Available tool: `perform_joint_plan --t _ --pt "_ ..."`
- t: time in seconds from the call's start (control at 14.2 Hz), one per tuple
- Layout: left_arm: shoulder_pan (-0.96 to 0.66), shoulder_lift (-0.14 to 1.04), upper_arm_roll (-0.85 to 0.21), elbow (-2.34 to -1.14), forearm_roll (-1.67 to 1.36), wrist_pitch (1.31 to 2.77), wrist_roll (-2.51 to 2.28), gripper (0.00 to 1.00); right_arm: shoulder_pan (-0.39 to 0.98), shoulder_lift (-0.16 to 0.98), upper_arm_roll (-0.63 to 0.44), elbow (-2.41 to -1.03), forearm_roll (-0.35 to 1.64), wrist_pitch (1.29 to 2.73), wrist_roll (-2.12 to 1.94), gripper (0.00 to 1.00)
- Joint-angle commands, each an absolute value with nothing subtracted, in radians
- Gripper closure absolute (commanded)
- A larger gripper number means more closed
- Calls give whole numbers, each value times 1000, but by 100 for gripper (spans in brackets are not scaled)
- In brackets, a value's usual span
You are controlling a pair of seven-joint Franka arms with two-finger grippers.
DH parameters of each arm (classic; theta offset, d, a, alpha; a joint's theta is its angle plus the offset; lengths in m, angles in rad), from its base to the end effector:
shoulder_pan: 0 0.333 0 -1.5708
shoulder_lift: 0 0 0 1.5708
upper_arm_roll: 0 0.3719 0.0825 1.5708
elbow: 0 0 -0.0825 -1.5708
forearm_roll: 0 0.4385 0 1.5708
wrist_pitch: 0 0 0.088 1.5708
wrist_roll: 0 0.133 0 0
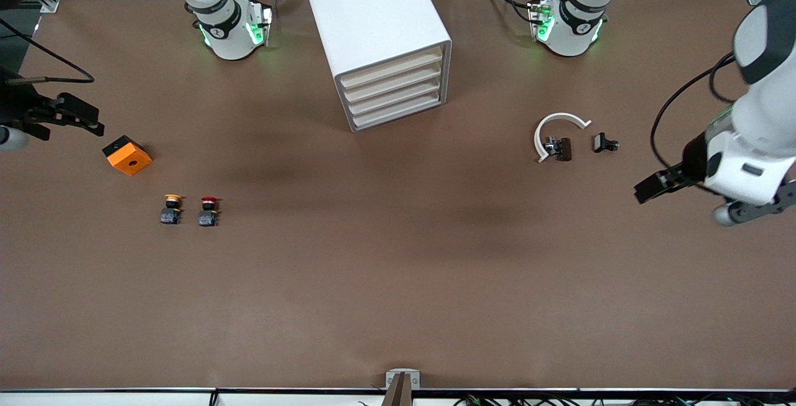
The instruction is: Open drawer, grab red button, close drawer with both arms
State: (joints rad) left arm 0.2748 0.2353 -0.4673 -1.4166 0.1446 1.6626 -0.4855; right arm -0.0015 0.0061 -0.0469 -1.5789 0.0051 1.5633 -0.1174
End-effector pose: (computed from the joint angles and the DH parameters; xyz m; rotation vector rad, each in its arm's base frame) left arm 0.6907 -0.0791 0.6050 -3.0816 -0.4583 -0.0723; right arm 0.6088 -0.0287 0.6458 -3.1330 -0.1081 0.0333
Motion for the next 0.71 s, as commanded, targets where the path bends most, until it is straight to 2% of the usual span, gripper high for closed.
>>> perform_joint_plan --t 0.0,0.28,0.35,0.64 --pt "279 151 -447 -1446 137 1609 -381 0 -18 20 -35 -1519 -3 1542 -133 0" --pt "126 26 -192 -1521 -10 1543 -246 0 -18 20 -35 -1511 -5 1542 -133 0" --pt "94 -6 -160 -1551 -12 1539 -207 0 -18 20 -35 -1511 -5 1542 -133 0" --pt "68 -148 -144 -1701 -20 1537 -169 0 -12 20 -31 -1509 -5 1542 -132 0"
